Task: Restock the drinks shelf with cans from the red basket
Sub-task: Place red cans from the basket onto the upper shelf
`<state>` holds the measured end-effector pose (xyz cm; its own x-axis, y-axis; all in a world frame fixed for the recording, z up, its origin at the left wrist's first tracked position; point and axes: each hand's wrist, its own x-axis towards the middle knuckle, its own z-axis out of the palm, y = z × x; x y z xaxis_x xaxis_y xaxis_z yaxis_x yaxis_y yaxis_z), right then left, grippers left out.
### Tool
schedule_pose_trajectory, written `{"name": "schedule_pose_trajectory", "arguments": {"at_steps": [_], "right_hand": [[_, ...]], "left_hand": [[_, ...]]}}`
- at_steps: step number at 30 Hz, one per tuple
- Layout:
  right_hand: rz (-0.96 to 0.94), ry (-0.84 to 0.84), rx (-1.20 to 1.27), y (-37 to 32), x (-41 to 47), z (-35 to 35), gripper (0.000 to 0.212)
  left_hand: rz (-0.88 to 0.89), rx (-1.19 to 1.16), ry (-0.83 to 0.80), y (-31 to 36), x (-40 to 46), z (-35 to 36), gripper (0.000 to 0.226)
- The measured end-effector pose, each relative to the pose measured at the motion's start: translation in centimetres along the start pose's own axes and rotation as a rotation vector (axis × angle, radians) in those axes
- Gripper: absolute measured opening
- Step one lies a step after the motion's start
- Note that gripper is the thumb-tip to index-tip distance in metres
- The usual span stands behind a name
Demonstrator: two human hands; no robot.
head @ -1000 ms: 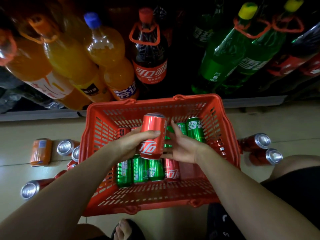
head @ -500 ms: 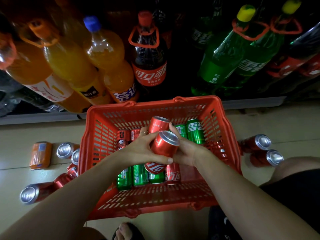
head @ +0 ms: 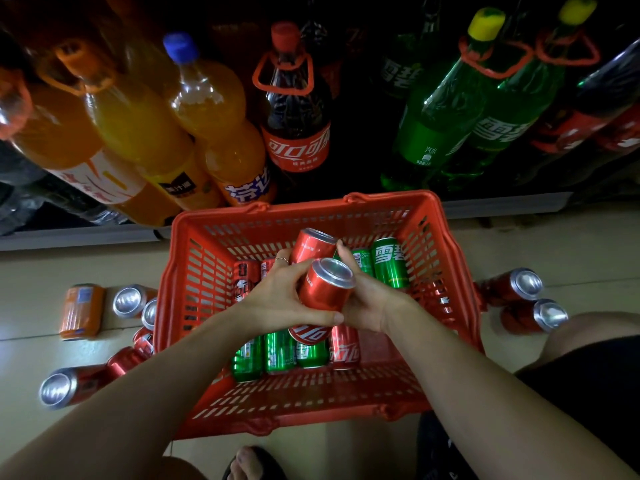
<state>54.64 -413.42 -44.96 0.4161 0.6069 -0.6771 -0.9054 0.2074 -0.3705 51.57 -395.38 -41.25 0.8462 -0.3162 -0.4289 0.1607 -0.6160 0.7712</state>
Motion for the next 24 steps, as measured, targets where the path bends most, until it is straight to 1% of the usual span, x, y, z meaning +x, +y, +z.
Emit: {"name": "schedule_pose_trajectory", "arguments": {"at_steps": [2,4,5,8,9,10,13,16,17,19,24], "right_hand": [[0.000,0.015,-0.009,0.2,0.2,-0.4,0.080],[0.027,0.057,-0.100,0.6,0.9,-1.5,0.081],[0.048,0.137,-0.204,1.1,1.5,-2.2,0.075],[0.072,0.604,-0.696,4.0,3.1,-5.0,0.044],[0.067,0.669,-0.804,5.0,3.6,-6.1,0.038],[0.078,0.656,-0.844,6.0,3.9,-6.7,0.037],[0.229,0.572,-0.794,7.4,3.9,-7.2,0.041],[0.261,0.582,-0.759,7.4,4.3,-7.6,0.059],[0.258,0.595,-0.748,7.5,4.5,-7.8,0.062],[0.237,0.620,-0.721,7.9,5.1,-8.4,0.059],[0.200,0.614,-0.713,8.4,4.5,-7.7,0.040]], "left_hand": [[0.007,0.007,0.022,0.1,-0.1,0.0,0.072],[0.006,0.010,0.038,0.1,-0.1,0.0,0.073],[-0.001,0.014,0.045,0.0,-0.1,-0.1,0.075],[-0.032,0.019,0.038,-0.2,-0.3,-0.3,0.078],[-0.043,0.018,0.035,-0.3,-0.3,-0.3,0.078],[-0.056,0.018,0.035,-0.4,-0.4,-0.3,0.079],[-0.074,-0.011,0.053,-0.5,-0.6,-0.3,0.080],[-0.072,-0.054,0.072,-0.6,-0.7,-0.4,0.075],[-0.069,-0.076,0.076,-0.8,-0.7,-0.4,0.074],[-0.071,-0.117,0.097,-1.2,-0.8,-0.5,0.072],[-0.090,-0.146,0.130,-2.1,-0.6,-0.5,0.077]]}}
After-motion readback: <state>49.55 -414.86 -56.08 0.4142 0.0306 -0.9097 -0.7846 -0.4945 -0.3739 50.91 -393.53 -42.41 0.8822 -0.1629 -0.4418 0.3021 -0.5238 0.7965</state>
